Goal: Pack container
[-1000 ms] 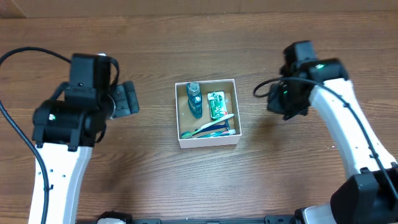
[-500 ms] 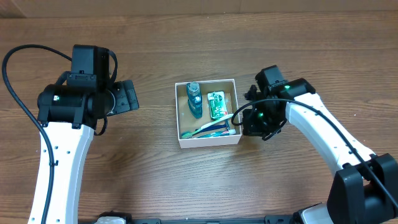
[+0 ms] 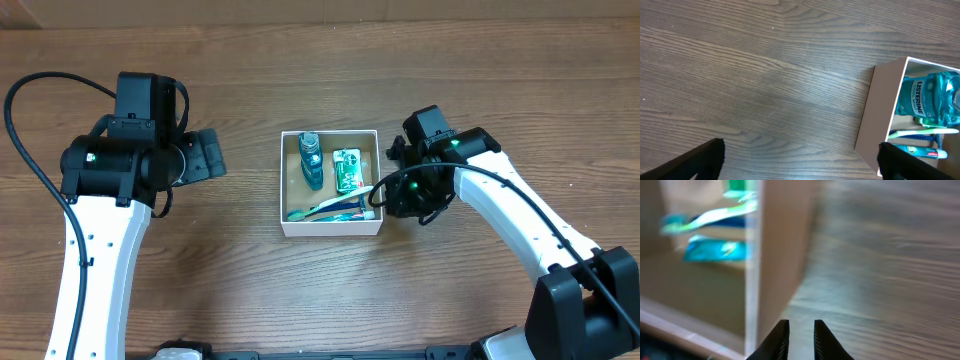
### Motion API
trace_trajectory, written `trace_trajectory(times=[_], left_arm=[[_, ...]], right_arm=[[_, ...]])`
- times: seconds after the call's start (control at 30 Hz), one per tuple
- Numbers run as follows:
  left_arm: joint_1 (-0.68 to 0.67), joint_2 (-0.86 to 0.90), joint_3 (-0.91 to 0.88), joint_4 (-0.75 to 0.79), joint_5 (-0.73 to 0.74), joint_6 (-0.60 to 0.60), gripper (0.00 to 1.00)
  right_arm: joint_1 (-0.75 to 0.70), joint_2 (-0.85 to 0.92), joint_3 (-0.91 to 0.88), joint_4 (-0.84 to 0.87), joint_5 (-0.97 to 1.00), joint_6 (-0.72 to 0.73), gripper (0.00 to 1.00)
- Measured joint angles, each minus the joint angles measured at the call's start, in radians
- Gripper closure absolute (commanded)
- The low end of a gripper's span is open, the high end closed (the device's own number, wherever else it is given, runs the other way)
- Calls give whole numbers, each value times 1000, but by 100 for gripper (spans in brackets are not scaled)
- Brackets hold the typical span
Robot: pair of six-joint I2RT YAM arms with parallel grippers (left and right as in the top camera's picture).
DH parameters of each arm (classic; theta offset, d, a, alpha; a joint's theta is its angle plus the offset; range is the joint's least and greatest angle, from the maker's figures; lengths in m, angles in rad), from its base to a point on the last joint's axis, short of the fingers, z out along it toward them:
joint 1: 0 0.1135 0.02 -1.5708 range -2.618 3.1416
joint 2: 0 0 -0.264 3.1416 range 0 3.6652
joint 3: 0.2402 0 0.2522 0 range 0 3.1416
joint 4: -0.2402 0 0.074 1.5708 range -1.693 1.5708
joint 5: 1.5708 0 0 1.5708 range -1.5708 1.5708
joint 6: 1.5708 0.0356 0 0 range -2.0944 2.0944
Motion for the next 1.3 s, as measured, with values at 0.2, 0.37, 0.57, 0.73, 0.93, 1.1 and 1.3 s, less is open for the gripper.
trace_trajectory(times=[0.2, 0.37, 0.57, 0.73, 0.93, 1.1, 1.3], left_arm=[[0, 0, 0, 49, 0, 24, 0], [0, 0, 0, 85, 0, 29, 0], [0, 0, 0, 120, 0, 45, 0], [-1, -5, 0, 104, 8, 69, 0], [-19, -155, -34, 105, 7, 80, 0], [-53, -414, -180, 176, 6, 111, 0], [-56, -730, -467, 219, 6, 116, 0]], right_arm=[[-67, 0, 150, 60, 183, 55, 0], [-109, -2, 260, 282, 245, 65, 0], [-116, -6, 277, 315, 263, 40, 0], [-138, -77, 277, 283, 279, 78, 0], [-146, -324, 269, 224, 353, 111, 0], [-146, -558, 121, 253, 384, 134, 0], [-146, -919, -217, 262, 390, 149, 0]])
